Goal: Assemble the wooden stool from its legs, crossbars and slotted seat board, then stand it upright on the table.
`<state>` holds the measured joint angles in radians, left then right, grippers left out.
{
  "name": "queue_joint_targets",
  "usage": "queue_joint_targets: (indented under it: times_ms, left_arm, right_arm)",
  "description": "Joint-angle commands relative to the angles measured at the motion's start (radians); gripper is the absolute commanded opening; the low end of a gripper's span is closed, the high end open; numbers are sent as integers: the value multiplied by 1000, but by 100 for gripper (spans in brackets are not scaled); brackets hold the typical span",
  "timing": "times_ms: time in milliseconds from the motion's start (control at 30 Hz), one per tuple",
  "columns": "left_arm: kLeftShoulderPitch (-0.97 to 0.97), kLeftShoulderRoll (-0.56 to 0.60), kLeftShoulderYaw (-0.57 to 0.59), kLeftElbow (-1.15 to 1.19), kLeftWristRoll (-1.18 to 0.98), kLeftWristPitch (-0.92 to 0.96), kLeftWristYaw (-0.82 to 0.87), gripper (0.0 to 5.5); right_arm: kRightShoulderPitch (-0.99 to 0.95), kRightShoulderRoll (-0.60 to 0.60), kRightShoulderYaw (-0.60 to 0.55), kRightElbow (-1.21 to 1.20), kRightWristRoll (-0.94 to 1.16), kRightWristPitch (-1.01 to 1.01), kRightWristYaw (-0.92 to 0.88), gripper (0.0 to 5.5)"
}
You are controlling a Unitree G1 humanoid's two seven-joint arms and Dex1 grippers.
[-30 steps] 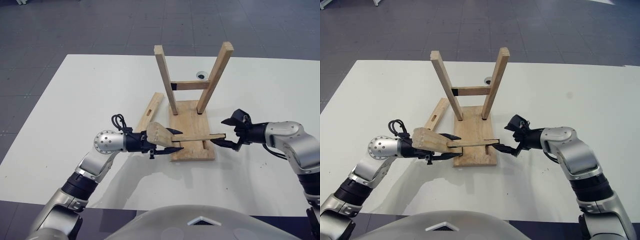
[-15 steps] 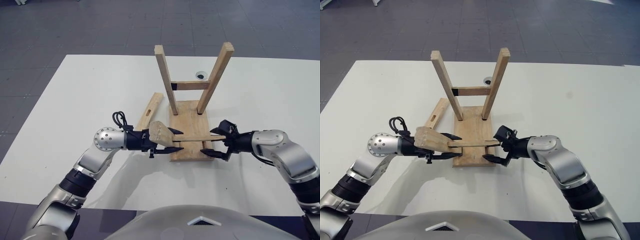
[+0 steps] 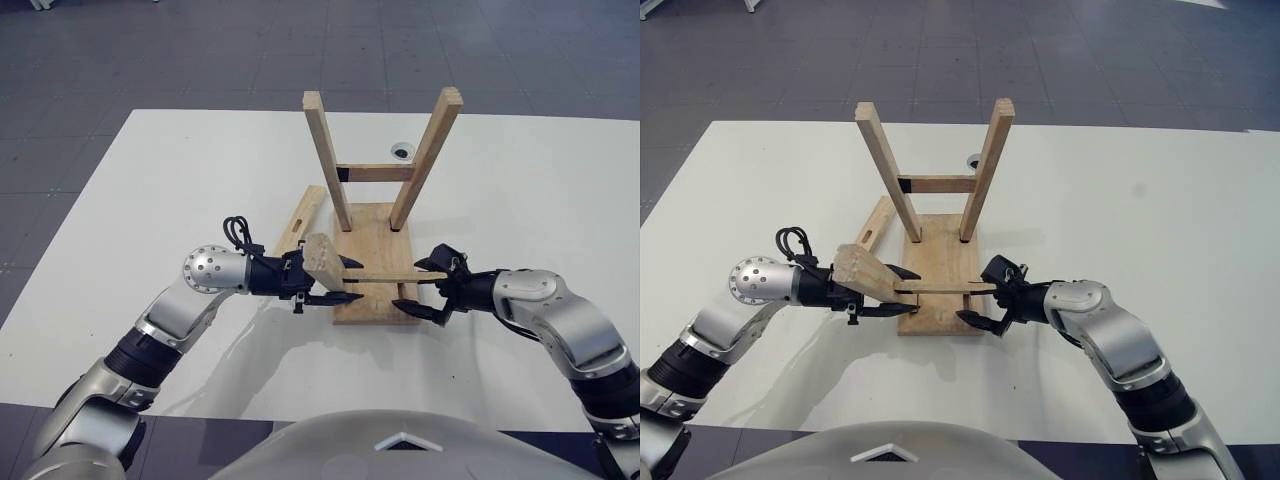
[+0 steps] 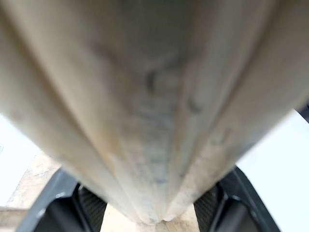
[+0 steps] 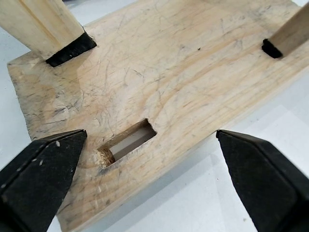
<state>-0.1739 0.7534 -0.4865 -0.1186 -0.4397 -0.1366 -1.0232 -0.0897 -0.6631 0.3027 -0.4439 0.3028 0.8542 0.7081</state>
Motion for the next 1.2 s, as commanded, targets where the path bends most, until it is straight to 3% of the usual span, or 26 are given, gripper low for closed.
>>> queue_joint_targets:
  times_ms: [33,133,333,767,800,1133,1200]
  left_arm:
    - [245,37,-298,324,392,143,9,205]
    - [234,38,-309,339,403,115,12,205]
    - [169,36,-214,287,322,17,-1,205]
    - [85,-22,-114,49,215,1,52,205]
    - [87,-25,-110,47,212,1,54,243]
    - [105,-77,-28,35,257,26,54,406]
    - [111,-77,-19,25,262,34,48,406]
  right_arm:
    - [-4,1,-1,0,-6,55,-27,494]
    - [-8,2,-3,0,-4,57,-28,494]
    - [-17,15,-19,14,-7,53,-43,494]
    - [-30,12,-28,41,-13,40,-43,494]
    - [-31,11,-27,42,-14,40,-43,494]
    - [-30,6,-23,42,-10,38,-43,494]
    - [-28,3,-22,40,-10,39,-41,494]
